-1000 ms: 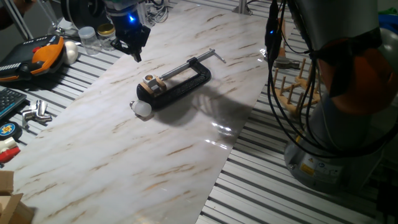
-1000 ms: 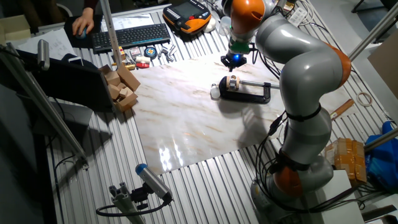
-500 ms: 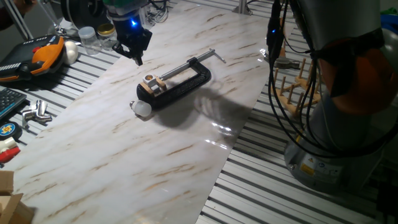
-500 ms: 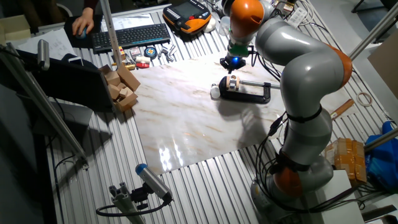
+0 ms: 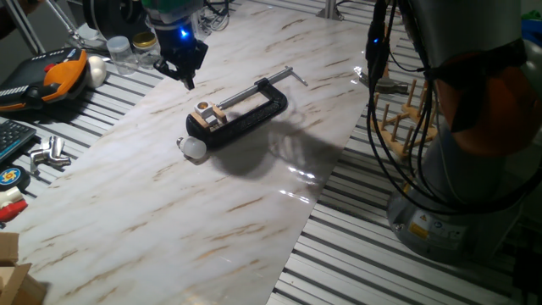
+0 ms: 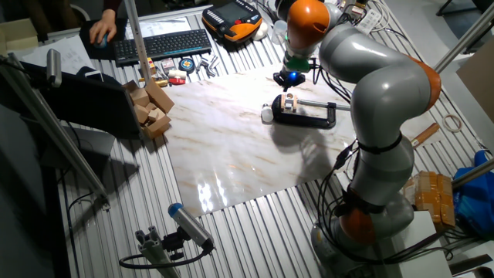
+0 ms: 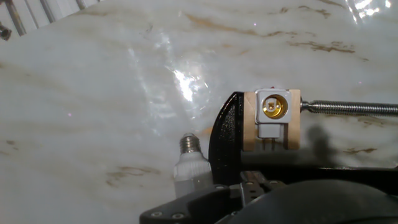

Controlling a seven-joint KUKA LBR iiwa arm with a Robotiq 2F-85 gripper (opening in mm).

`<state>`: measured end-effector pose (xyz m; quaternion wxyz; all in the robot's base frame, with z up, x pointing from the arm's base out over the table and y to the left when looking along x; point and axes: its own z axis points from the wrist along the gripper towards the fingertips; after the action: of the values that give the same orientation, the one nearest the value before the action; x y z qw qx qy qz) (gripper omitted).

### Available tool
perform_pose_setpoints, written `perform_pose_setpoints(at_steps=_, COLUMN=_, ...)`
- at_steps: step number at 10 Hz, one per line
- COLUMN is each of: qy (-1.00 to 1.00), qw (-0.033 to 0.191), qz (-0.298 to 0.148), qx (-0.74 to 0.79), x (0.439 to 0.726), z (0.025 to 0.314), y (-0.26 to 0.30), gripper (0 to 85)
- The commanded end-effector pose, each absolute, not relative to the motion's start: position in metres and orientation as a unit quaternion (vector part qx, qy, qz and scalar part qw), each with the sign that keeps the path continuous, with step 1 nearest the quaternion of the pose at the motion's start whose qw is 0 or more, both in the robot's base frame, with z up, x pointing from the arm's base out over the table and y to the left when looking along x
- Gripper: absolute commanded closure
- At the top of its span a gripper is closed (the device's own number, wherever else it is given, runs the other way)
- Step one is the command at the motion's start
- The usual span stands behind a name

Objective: Take out the light bulb by rotating it

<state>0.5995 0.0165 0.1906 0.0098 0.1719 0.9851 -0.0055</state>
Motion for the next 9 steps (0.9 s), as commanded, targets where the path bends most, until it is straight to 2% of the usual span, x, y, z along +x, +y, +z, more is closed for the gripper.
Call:
perform_pose_setpoints(at_steps=1, qy=0.987, qw=0.014, qz=-0.011, qx=0.157, x=0.599, z=0.19, y=0.016, gripper=85.0)
perform_pose_setpoints(at_steps=3, qy=0.992, qw=0.033, qz=-0.006, qx=0.121, x=0.599, z=0.19, y=0.016, gripper=85.0)
perform_pose_setpoints(at_steps=4, qy=0.993, qw=0.034, qz=0.005, qx=0.111, x=0.599, z=0.19, y=0.016, gripper=85.0)
perform_pose_setpoints(at_steps=7, qy=0.994, qw=0.033, qz=-0.002, qx=0.101, x=0.599, z=0.19, y=0.016, gripper=85.0)
perform_pose_setpoints(at_steps=9, qy=0.995, qw=0.027, qz=-0.003, qx=0.096, x=0.588, z=0.198, y=0.014, gripper=85.0)
